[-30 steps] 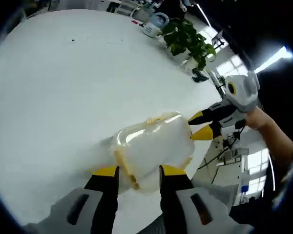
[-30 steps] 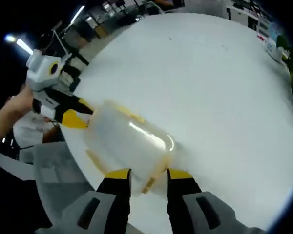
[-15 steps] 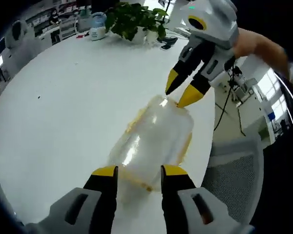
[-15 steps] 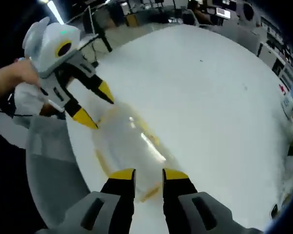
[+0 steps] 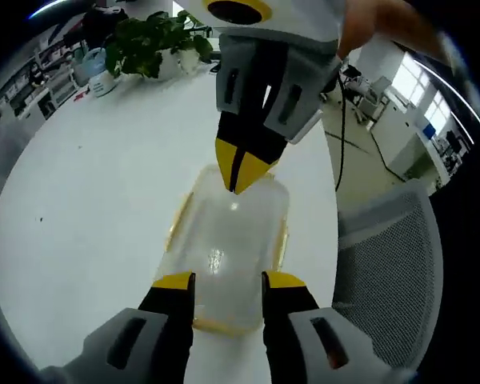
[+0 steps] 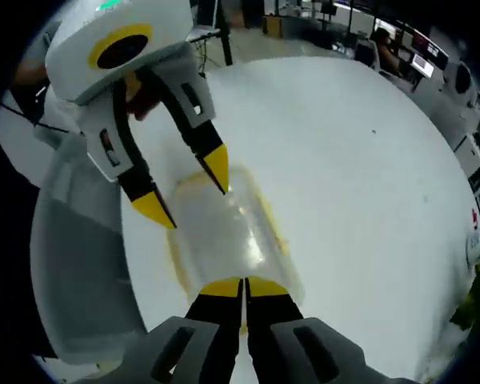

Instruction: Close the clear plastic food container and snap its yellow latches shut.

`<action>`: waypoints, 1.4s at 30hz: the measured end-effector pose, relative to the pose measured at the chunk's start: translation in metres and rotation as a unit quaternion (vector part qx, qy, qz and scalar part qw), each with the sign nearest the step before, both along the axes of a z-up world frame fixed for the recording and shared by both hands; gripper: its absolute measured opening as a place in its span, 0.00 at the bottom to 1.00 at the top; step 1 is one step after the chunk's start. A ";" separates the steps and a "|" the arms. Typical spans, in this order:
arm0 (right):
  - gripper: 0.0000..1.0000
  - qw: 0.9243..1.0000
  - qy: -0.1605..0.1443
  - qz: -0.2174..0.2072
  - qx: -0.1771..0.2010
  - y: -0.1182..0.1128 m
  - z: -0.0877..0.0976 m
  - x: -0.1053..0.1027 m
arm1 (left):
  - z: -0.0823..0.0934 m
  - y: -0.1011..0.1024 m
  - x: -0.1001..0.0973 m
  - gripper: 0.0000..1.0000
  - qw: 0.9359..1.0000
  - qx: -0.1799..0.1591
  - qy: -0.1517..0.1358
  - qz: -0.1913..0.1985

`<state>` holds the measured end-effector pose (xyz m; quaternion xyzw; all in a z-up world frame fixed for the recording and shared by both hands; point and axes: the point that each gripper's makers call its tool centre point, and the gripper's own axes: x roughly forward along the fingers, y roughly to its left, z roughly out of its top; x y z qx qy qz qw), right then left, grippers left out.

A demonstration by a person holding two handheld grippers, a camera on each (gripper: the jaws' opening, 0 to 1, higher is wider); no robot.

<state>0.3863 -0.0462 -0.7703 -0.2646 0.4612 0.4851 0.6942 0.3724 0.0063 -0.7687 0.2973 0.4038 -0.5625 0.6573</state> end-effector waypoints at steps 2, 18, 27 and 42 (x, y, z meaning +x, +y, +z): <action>0.00 1.000 0.000 0.001 -0.003 0.001 -0.001 -0.001 | -0.002 0.000 -0.001 0.26 1.000 0.005 -0.006 -0.015; 0.00 1.000 0.002 -0.002 0.009 0.011 -0.008 0.008 | -0.011 -0.017 -0.015 0.08 0.997 0.004 -0.011 -0.076; 0.00 1.000 -0.005 0.000 0.018 0.020 -0.012 0.016 | -0.016 -0.020 -0.032 0.00 0.996 0.008 0.004 -0.084; 0.02 0.999 -0.048 -0.024 0.005 0.016 -0.011 0.047 | -0.013 -0.019 -0.041 0.08 0.994 0.023 -0.025 -0.104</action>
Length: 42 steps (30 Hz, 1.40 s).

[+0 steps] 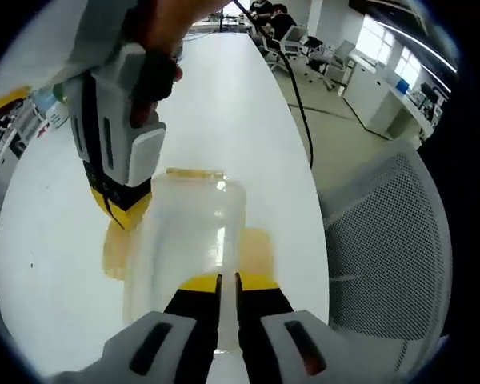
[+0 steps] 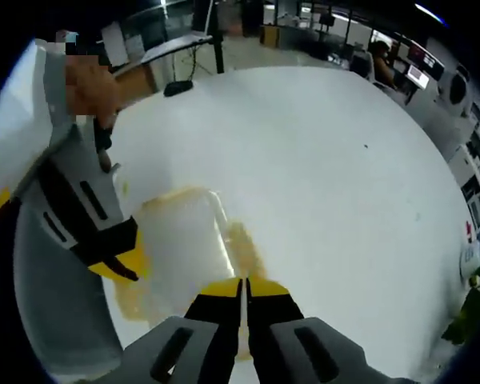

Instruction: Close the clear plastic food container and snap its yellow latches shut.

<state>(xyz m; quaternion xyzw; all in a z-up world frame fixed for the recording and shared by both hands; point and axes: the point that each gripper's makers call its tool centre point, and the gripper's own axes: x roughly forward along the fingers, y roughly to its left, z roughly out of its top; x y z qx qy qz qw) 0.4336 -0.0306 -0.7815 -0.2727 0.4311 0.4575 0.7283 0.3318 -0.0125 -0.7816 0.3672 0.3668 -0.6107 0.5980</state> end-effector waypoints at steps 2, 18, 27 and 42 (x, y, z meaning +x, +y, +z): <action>0.05 1.000 -0.003 -0.006 -0.005 -0.004 -0.003 0.004 | 0.000 -0.002 -0.008 0.17 1.000 -0.001 0.008 0.000; 0.19 0.999 0.044 0.019 0.015 0.001 -0.006 0.002 | -0.001 -0.008 0.009 0.40 0.998 0.009 -0.063 0.013; 0.21 0.995 0.087 0.032 0.033 0.011 -0.009 0.004 | -0.010 -0.005 0.013 0.38 0.993 0.036 -0.109 0.006; 0.24 0.981 0.176 0.080 0.031 0.023 -0.016 -0.011 | -0.011 -0.005 0.015 0.38 0.993 0.050 -0.109 0.013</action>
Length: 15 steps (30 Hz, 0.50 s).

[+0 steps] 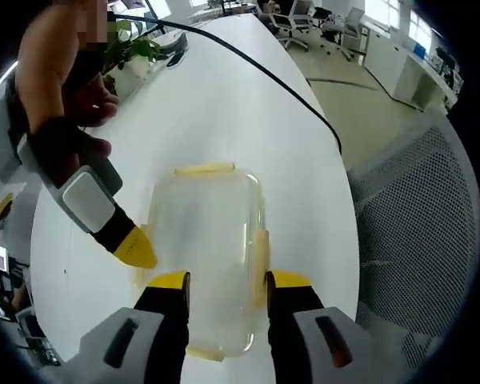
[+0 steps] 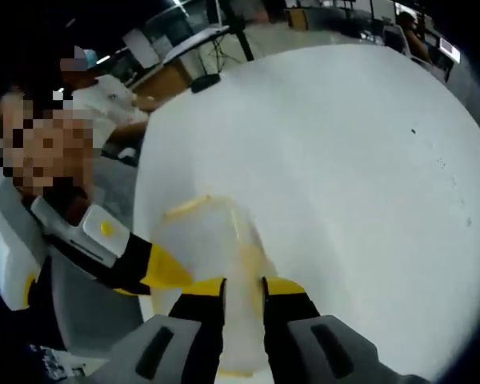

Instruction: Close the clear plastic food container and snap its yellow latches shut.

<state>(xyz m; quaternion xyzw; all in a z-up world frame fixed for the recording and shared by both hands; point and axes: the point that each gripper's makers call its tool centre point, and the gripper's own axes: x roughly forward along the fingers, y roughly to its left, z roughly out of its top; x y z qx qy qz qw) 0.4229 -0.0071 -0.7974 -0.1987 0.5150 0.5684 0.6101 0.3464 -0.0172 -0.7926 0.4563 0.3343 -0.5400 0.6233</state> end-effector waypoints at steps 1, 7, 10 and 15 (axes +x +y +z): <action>0.31 1.000 0.027 0.003 -0.013 -0.005 -0.006 -0.009 | 0.000 0.000 0.000 0.38 1.000 0.003 -0.001 0.000; 0.33 0.998 0.003 0.060 0.010 0.000 -0.003 -0.009 | -0.002 -0.001 -0.001 0.37 1.000 0.009 -0.008 0.013; 0.30 0.999 0.014 0.047 0.002 0.000 -0.003 -0.006 | -0.002 -0.001 0.000 0.37 1.000 0.007 -0.004 0.015; 0.27 0.999 0.031 0.024 -0.001 -0.001 -0.003 -0.005 | -0.002 -0.002 0.000 0.36 1.000 0.015 -0.005 0.014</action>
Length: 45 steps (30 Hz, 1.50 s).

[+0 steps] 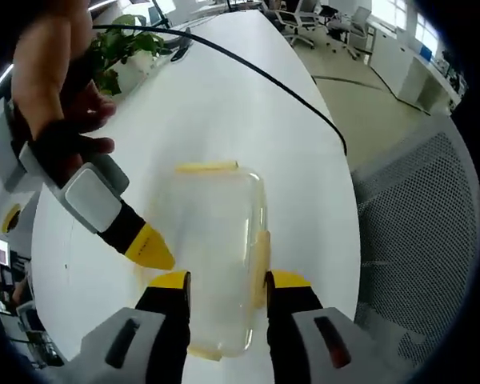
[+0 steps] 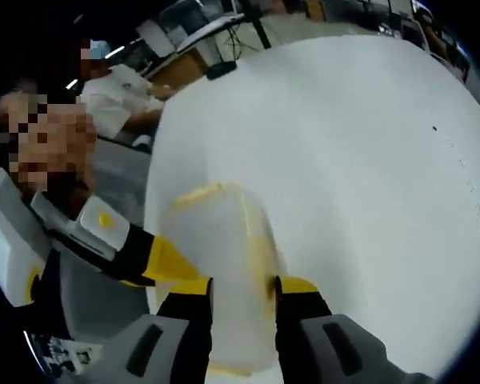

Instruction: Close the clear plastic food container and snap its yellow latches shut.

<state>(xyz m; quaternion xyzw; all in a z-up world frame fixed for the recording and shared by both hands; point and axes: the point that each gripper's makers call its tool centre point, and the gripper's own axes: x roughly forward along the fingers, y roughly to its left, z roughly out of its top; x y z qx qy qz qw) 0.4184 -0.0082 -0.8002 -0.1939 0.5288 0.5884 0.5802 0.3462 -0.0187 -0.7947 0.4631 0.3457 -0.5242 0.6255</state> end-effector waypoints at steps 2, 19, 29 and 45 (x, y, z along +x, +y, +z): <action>0.26 1.000 0.003 -0.006 0.003 0.000 -0.001 0.000 | 0.000 -0.001 0.000 0.36 1.000 0.006 0.003 0.001; 0.22 0.999 0.030 -0.015 -0.042 0.001 -0.007 -0.010 | 0.001 0.003 0.002 0.32 0.999 0.030 -0.032 0.001; 0.24 0.999 0.029 -0.026 -0.018 0.005 -0.001 -0.002 | -0.002 0.002 -0.002 0.35 0.999 0.024 -0.044 -0.014; 0.29 0.999 -0.041 0.018 -0.012 0.004 0.005 -0.006 | 0.002 0.004 -0.001 0.37 0.999 0.020 -0.039 -0.028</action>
